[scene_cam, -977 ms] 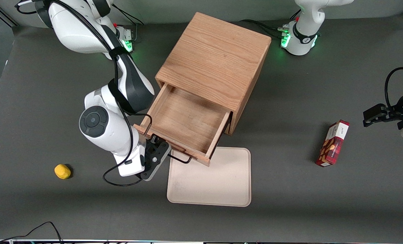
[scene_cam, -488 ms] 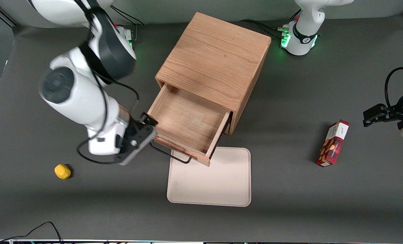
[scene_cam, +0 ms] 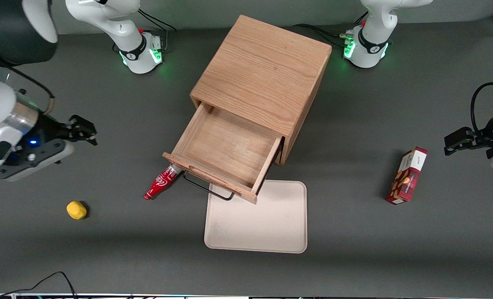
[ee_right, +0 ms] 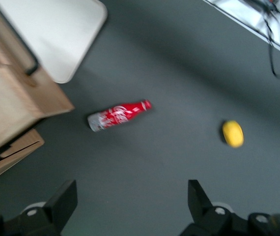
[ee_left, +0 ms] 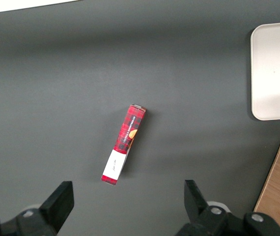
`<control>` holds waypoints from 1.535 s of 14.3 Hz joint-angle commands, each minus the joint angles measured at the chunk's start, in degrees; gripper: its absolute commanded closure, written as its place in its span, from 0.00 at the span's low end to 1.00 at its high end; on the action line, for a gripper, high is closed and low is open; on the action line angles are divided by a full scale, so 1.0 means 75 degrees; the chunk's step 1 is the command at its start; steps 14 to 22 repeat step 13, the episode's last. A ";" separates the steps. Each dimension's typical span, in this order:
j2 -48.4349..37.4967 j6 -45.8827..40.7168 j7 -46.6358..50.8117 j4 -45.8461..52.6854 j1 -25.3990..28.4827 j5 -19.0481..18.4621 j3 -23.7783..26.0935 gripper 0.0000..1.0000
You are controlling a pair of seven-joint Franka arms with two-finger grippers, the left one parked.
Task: Open upper drawer
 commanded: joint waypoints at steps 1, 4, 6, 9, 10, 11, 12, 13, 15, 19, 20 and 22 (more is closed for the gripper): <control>-0.1031 0.0919 0.1190 -0.1617 -0.0703 -0.0197 0.0297 0.00; -0.1853 0.2117 0.2407 -0.3142 -0.1009 -0.0093 0.0274 0.00; -0.1867 0.2061 0.3299 -0.3262 -0.1045 -0.0092 0.0192 0.00; -0.1703 0.1511 0.3912 -0.3135 -0.1115 0.0317 -0.0054 0.00; -0.1633 0.1370 0.3947 -0.2995 -0.1127 0.0318 -0.0078 0.00; -0.1551 0.1183 0.3947 -0.2912 -0.1127 0.0295 -0.0090 0.00; -0.1434 0.1077 0.3901 -0.2842 -0.1139 0.0295 -0.0090 0.00; -0.1387 0.1041 0.3901 -0.2760 -0.1127 0.0318 -0.0090 0.00; -0.1387 0.1041 0.3901 -0.2760 -0.1127 0.0318 -0.0090 0.00; -0.1387 0.1041 0.3901 -0.2760 -0.1127 0.0318 -0.0090 0.00; -0.1387 0.1041 0.3901 -0.2760 -0.1127 0.0318 -0.0090 0.00; -0.1387 0.1041 0.3901 -0.2760 -0.1127 0.0318 -0.0090 0.00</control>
